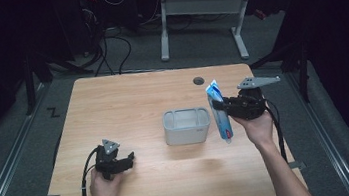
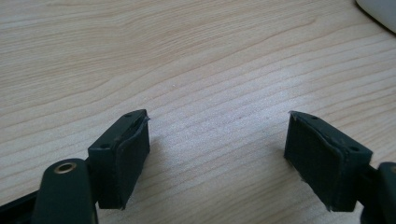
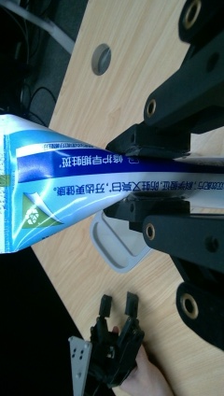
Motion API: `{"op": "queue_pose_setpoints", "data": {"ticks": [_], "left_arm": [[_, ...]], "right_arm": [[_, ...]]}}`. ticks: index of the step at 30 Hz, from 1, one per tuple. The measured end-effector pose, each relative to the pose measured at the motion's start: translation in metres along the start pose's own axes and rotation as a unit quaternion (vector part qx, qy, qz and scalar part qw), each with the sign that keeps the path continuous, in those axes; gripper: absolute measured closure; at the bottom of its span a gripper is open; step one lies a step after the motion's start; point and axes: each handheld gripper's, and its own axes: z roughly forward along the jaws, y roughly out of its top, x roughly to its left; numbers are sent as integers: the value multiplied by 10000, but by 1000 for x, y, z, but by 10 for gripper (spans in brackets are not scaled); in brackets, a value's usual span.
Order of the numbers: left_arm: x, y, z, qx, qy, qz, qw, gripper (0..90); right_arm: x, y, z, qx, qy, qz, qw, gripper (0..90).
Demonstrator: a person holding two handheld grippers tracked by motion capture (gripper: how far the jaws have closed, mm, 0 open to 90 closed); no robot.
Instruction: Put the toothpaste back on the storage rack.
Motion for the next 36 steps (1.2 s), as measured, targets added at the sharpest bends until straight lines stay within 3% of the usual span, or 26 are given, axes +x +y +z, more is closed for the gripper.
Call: {"op": "queue_pose_setpoints", "data": {"ticks": [10, 31, 36], "left_arm": [[0, 0, 0, 1, 0, 3, 10000, 226], [0, 0, 0, 1, -5, 2, 10000, 226], [0, 0, 0, 1, -4, 3, 10000, 225]], "right_arm": [[5, 12, 3, -272, 234, -30, 9993, 737], [21, 47, 16, -553, 317, -250, 9977, 738], [22, 52, 25, -545, 184, -300, 9979, 737]]}}
